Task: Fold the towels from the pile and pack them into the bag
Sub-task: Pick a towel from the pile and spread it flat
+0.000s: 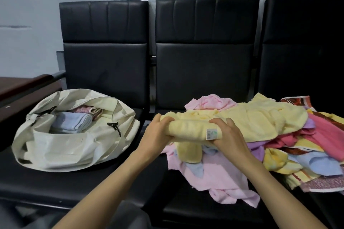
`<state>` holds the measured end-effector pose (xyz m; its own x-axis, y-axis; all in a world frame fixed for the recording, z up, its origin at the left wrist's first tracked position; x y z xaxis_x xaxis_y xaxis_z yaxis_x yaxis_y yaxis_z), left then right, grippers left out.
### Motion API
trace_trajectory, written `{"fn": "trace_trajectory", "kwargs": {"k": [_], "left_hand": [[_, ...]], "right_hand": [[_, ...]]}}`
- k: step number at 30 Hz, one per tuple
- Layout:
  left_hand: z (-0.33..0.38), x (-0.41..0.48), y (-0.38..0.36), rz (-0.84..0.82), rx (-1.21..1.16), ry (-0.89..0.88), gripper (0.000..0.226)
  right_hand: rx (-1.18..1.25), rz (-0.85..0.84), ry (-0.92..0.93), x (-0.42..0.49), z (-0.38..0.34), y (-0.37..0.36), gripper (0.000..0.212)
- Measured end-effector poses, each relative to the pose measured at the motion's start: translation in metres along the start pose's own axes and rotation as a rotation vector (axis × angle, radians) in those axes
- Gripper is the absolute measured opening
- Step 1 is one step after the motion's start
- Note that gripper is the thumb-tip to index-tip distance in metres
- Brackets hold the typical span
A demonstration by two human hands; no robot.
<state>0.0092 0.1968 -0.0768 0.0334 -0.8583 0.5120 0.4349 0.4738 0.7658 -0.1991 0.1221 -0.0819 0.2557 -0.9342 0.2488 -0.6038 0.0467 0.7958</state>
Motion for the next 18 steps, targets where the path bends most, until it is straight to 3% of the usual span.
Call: {"fn": "trace_trajectory", "kwargs": {"k": [2,5,8,10,12,15,18], "left_hand": [[-0.006,0.001,0.015,0.017,0.063,-0.027,0.038],[-0.022,0.006,0.043,0.019,0.007,-0.043,0.039],[-0.048,0.008,0.072,-0.005,-0.312,0.15,0.034],[-0.067,0.006,0.084,0.055,-0.554,0.251,0.036],[-0.086,0.0,0.09,0.141,-0.691,0.3,0.044],[-0.115,-0.009,0.093,0.231,-0.741,0.403,0.053],[-0.154,-0.018,0.099,0.265,-0.653,0.485,0.042]], "right_hand": [[-0.051,0.03,0.062,0.002,-0.014,0.001,0.044],[-0.025,0.065,0.142,0.011,-0.036,0.0,0.037],[0.213,-0.085,0.079,0.027,-0.063,-0.006,0.036],[0.354,-0.175,0.035,0.04,-0.081,-0.015,0.046],[0.525,-0.258,-0.009,0.049,-0.097,-0.028,0.037],[0.665,-0.359,-0.092,0.056,-0.123,-0.059,0.018],[0.641,-0.419,-0.143,0.064,-0.155,-0.098,0.023]]}}
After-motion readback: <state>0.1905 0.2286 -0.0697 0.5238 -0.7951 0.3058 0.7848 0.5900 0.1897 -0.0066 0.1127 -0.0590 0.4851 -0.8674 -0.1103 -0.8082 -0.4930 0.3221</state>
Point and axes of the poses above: each hand's wrist, its own x-axis towards the middle knuckle, its own y-axis out of the back of the hand, z = x × y, the point moved 4 cm from there along x, towards the middle knuckle, and after that the axes turned 10 degrees about -y, right-handed, at the moved point
